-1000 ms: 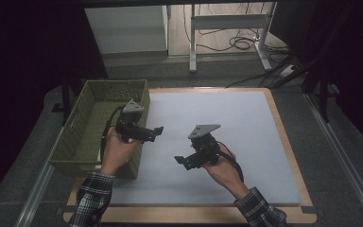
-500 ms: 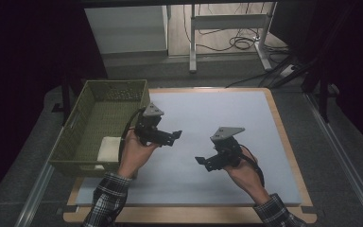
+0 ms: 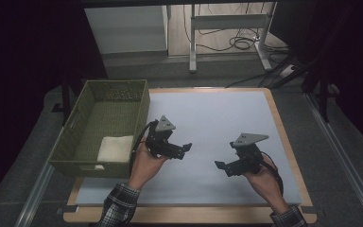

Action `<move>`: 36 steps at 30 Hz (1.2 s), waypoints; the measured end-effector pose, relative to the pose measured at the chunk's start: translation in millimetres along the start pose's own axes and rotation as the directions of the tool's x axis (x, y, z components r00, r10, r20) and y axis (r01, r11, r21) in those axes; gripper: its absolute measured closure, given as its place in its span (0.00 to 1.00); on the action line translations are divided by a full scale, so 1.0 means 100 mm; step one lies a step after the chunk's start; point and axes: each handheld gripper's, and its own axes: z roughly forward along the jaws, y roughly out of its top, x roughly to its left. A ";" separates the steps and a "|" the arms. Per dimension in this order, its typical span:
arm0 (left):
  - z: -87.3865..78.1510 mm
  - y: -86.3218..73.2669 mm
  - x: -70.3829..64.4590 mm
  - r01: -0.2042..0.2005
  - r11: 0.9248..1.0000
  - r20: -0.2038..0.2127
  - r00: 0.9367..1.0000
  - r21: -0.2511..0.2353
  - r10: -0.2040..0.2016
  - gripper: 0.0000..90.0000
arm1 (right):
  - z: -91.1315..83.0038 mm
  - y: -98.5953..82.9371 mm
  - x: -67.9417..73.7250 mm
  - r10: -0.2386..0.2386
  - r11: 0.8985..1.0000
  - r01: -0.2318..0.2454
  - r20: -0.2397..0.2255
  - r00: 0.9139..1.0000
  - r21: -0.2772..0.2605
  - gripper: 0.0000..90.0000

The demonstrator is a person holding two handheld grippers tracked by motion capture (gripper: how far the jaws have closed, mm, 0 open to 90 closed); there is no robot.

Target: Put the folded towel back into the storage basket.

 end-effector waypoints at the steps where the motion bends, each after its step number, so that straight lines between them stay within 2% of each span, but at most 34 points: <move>1: 0.01 -0.05 -0.03 -0.004 1.000 0.003 1.000 0.002 0.004 0.00 | -0.05 -0.06 -0.02 0.002 1.000 -0.002 0.011 1.000 0.002 0.06; 6: 0.01 -0.17 -0.09 -0.001 1.000 0.006 1.000 0.003 0.001 0.00 | -0.16 -0.19 -0.06 0.000 1.000 -0.001 0.048 0.999 0.005 0.06; 12: -0.01 -0.29 -0.14 -0.017 1.000 -0.012 1.000 0.014 0.017 0.00 | -0.25 -0.31 -0.08 0.013 1.000 -0.013 0.063 0.998 0.001 0.06; 16: -0.03 -0.42 -0.19 -0.020 1.000 -0.013 1.000 0.021 0.020 0.00 | -0.28 -0.45 -0.10 0.020 1.000 -0.021 0.069 0.997 0.011 0.06; 28: 0.04 -0.74 -0.29 -0.020 0.998 -0.018 1.000 0.054 0.021 0.00 | -0.20 -0.76 -0.15 0.057 0.997 -0.061 0.075 0.996 0.045 0.05; 36: 0.12 -0.94 -0.30 0.004 0.997 -0.008 1.000 0.078 -0.003 0.00 | -0.15 -0.87 -0.16 0.066 0.996 -0.070 0.072 0.995 0.060 0.05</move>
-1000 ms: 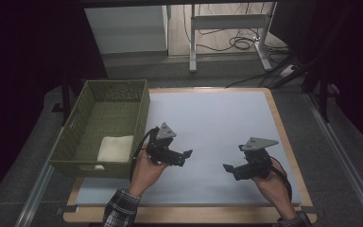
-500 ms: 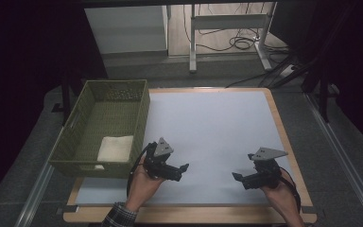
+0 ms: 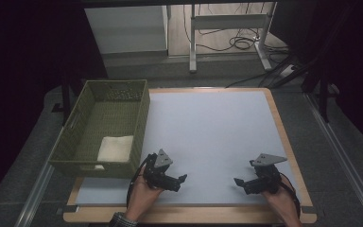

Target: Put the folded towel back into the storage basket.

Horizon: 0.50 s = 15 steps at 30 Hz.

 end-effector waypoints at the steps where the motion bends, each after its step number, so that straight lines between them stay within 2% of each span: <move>1: 0.02 -0.04 0.00 0.002 1.000 0.000 1.000 0.011 -0.002 0.00 | 0.02 -0.02 0.00 -0.001 1.000 0.001 -0.002 1.000 0.007 0.05; 7: 0.10 -0.13 0.00 -0.001 0.999 -0.006 1.000 0.049 0.001 0.00 | 0.08 -0.07 0.02 -0.008 1.000 0.008 -0.004 1.000 0.028 0.03; 15: 0.16 -0.16 0.01 0.001 0.996 -0.022 1.000 0.089 0.001 0.00 | 0.09 -0.08 0.04 -0.032 0.999 0.031 0.018 0.999 0.031 0.03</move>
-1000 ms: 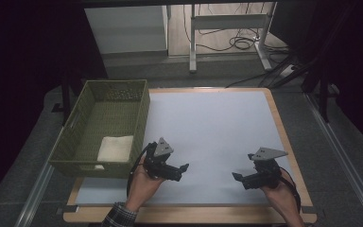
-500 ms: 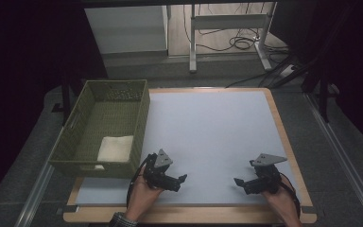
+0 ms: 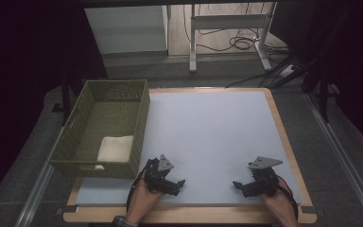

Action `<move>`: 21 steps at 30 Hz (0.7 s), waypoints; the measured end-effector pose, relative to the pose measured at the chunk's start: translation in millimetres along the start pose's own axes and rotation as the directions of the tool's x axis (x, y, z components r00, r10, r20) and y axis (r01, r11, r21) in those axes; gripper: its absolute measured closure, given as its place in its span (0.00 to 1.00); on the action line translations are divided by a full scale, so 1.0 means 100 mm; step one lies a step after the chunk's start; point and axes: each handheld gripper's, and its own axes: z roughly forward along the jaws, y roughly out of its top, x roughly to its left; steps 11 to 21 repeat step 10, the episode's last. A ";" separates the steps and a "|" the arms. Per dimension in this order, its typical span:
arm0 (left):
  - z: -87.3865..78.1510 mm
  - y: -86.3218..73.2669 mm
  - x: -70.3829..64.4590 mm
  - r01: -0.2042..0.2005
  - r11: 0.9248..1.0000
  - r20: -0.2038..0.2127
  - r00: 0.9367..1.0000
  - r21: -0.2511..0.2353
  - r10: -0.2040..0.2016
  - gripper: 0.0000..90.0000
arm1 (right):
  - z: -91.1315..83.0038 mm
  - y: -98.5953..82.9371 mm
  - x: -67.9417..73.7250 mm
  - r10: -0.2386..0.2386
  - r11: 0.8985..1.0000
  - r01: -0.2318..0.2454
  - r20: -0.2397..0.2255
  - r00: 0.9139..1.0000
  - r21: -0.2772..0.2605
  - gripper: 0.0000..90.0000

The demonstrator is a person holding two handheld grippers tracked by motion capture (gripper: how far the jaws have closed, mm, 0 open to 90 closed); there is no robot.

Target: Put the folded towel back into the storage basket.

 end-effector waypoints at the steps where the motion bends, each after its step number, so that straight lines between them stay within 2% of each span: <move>1: 0.00 0.00 0.00 -0.001 1.000 0.005 1.000 0.002 0.001 0.00 | 0.01 0.00 0.01 -0.012 1.000 0.012 0.009 1.000 0.003 0.03; 3: 0.03 0.01 0.01 0.004 1.000 0.005 1.000 0.030 -0.004 0.00 | 0.01 0.00 0.02 -0.019 1.000 0.019 0.017 1.000 0.006 0.03; 21: 0.03 0.01 0.00 0.002 1.000 0.003 1.000 0.030 -0.002 0.00 | 0.01 -0.01 0.03 -0.018 1.000 0.018 0.021 1.000 0.001 0.03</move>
